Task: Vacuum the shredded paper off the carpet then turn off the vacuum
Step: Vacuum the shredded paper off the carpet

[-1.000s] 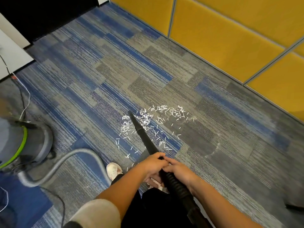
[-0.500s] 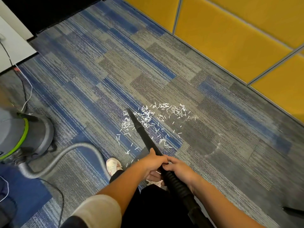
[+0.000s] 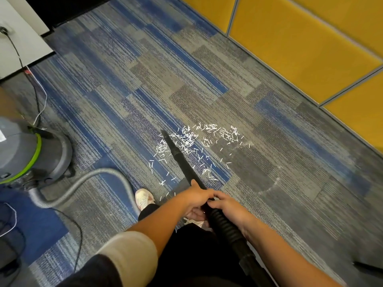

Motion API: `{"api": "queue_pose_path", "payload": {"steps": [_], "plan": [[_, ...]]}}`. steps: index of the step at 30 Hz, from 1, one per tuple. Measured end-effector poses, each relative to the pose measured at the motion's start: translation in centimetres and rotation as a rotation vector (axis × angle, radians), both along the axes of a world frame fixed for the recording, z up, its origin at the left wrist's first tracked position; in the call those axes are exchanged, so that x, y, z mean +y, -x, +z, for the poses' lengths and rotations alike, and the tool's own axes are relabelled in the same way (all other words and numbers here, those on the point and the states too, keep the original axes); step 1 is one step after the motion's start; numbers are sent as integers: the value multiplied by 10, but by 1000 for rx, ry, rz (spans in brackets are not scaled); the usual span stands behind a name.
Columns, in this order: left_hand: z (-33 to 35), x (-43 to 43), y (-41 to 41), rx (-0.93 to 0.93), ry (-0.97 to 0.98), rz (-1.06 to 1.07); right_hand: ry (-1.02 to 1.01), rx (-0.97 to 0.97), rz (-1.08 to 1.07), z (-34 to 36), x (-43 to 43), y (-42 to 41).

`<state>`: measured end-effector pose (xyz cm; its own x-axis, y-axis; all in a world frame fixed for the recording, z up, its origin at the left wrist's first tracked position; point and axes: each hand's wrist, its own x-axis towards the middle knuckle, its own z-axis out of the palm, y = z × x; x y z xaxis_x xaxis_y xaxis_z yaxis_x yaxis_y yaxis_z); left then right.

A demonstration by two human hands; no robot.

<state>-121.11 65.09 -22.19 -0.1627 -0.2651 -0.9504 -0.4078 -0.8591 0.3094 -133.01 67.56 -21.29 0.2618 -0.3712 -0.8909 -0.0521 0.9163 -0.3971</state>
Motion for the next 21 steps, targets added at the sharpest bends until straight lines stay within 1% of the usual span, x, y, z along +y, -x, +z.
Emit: {"api": "queue_pose_path", "payload": {"steps": [6, 12, 15, 17, 21], "plan": [[3, 0, 3, 35, 5, 5, -9, 10, -2, -1, 0, 5], [0, 3, -6, 5, -33, 12, -3, -24, 36, 6, -1, -3], [7, 1, -4, 16, -48, -23, -7, -32, 25, 7, -1, -1], [11, -1, 0, 12, -21, -36, -5, -38, 14, 5, 0, 3], [12, -5, 13, 10, -11, -66, 4, 2, -9, 5, 0, 12]]}}
